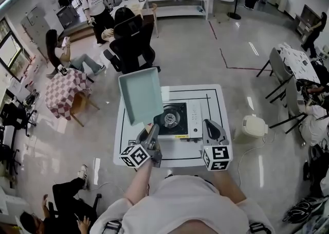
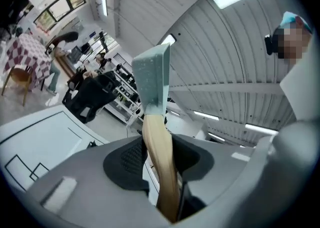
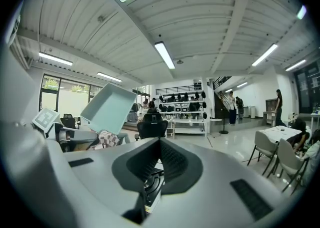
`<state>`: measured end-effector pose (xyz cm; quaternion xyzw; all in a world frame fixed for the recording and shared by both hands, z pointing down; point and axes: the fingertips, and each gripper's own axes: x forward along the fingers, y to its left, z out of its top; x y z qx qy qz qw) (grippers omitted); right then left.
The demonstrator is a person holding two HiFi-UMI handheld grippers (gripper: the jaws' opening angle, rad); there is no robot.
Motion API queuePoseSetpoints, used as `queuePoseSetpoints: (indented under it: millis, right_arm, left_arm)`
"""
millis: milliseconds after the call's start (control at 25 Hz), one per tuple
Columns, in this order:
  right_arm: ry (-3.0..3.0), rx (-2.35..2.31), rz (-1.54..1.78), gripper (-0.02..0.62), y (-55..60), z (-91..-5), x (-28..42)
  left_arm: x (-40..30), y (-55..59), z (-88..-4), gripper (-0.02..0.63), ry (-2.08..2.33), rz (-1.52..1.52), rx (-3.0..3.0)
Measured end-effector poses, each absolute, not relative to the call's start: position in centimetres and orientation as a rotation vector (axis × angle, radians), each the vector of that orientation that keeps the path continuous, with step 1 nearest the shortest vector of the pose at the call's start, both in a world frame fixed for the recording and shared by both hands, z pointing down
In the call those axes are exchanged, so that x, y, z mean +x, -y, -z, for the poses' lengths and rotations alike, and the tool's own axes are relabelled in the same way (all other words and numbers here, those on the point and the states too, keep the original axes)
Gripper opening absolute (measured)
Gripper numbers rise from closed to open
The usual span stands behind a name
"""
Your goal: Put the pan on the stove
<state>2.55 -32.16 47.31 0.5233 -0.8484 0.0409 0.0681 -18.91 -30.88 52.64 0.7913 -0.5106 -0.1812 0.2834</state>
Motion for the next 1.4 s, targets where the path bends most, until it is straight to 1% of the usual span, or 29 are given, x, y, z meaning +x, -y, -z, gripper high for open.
queuePoseSetpoints:
  millis: [160, 400, 640, 840, 1000, 1400]
  right_arm:
    - [2.554, 1.583, -0.133, 0.008, 32.7, -47.6, 3.0]
    - [2.537, 1.602, -0.15, 0.008, 33.0, -48.0, 3.4]
    - [2.516, 1.629, -0.169, 0.008, 33.6, -48.2, 3.8]
    - [2.492, 1.649, -0.187, 0.008, 34.1, -48.7, 4.3]
    - [2.474, 1.664, -0.2, 0.008, 34.3, -49.1, 4.6]
    - [2.451, 1.675, -0.225, 0.008, 35.0, -49.8, 5.0]
  left_arm:
    - [-18.2, 31.6, -55.2, 0.144, 1.219, 0.499, 2.039]
    - [-16.4, 32.6, -58.3, 0.144, 0.918, 0.598, 1.85]
    - [-16.2, 33.6, -63.0, 0.144, 0.774, 0.522, 1.717]
    - [-14.3, 33.7, -65.3, 0.144, 0.631, 0.495, 1.607]
    - [-13.2, 33.8, -67.5, 0.144, 0.596, 0.438, 1.535]
    - [-11.1, 33.4, -69.5, 0.144, 0.525, 0.394, 1.481]
